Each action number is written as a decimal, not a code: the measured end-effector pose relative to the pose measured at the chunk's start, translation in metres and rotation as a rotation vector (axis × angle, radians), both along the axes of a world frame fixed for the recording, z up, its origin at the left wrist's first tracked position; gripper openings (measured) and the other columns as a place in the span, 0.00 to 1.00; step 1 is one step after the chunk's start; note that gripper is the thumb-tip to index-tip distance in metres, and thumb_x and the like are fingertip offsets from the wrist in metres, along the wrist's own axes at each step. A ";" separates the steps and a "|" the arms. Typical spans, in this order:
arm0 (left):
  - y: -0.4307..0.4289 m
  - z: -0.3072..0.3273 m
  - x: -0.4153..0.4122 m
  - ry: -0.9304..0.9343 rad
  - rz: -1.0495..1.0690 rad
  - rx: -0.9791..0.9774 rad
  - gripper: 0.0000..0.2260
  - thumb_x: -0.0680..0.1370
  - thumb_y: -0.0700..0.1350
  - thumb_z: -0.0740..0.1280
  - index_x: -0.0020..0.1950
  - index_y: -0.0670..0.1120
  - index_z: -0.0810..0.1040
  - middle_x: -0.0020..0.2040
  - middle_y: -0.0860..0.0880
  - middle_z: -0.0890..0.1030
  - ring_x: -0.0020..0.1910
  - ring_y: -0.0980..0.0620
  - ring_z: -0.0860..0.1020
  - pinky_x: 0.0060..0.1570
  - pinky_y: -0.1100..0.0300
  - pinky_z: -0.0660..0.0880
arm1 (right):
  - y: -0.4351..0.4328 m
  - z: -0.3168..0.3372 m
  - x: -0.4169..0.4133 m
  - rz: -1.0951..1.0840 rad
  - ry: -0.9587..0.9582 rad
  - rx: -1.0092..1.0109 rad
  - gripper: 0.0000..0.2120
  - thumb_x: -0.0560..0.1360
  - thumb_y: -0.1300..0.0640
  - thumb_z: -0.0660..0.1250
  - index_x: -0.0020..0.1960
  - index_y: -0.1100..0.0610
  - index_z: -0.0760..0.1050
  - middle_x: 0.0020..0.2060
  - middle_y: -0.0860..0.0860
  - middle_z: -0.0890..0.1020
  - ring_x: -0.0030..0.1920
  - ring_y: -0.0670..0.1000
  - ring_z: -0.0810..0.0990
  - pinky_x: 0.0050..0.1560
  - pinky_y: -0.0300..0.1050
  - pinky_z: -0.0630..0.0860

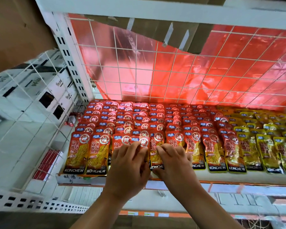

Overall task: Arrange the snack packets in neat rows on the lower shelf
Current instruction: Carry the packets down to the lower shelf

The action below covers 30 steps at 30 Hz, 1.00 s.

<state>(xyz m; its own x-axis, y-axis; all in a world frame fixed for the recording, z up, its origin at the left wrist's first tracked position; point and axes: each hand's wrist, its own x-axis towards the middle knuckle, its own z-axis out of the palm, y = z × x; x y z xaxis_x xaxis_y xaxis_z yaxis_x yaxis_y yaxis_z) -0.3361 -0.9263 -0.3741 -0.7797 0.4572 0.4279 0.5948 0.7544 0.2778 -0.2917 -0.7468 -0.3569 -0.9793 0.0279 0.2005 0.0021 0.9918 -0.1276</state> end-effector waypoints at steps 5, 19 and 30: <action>0.000 0.000 0.000 -0.005 -0.001 -0.006 0.17 0.79 0.52 0.68 0.65 0.47 0.80 0.64 0.48 0.78 0.62 0.46 0.75 0.63 0.49 0.71 | -0.005 -0.007 -0.001 -0.057 0.084 0.042 0.38 0.61 0.40 0.82 0.66 0.52 0.75 0.56 0.48 0.77 0.50 0.56 0.77 0.43 0.57 0.77; 0.000 0.000 -0.001 0.005 -0.009 -0.016 0.18 0.79 0.53 0.66 0.66 0.48 0.80 0.65 0.48 0.77 0.62 0.46 0.74 0.64 0.51 0.67 | -0.003 -0.012 -0.002 -0.073 0.074 -0.006 0.37 0.64 0.40 0.80 0.69 0.51 0.72 0.58 0.47 0.74 0.52 0.55 0.74 0.47 0.57 0.76; -0.026 0.008 -0.003 0.005 0.060 0.052 0.18 0.83 0.56 0.61 0.66 0.50 0.81 0.65 0.48 0.79 0.66 0.45 0.74 0.67 0.47 0.67 | -0.032 0.012 0.001 0.049 0.145 -0.111 0.26 0.70 0.52 0.78 0.64 0.47 0.73 0.60 0.46 0.75 0.57 0.54 0.76 0.52 0.56 0.78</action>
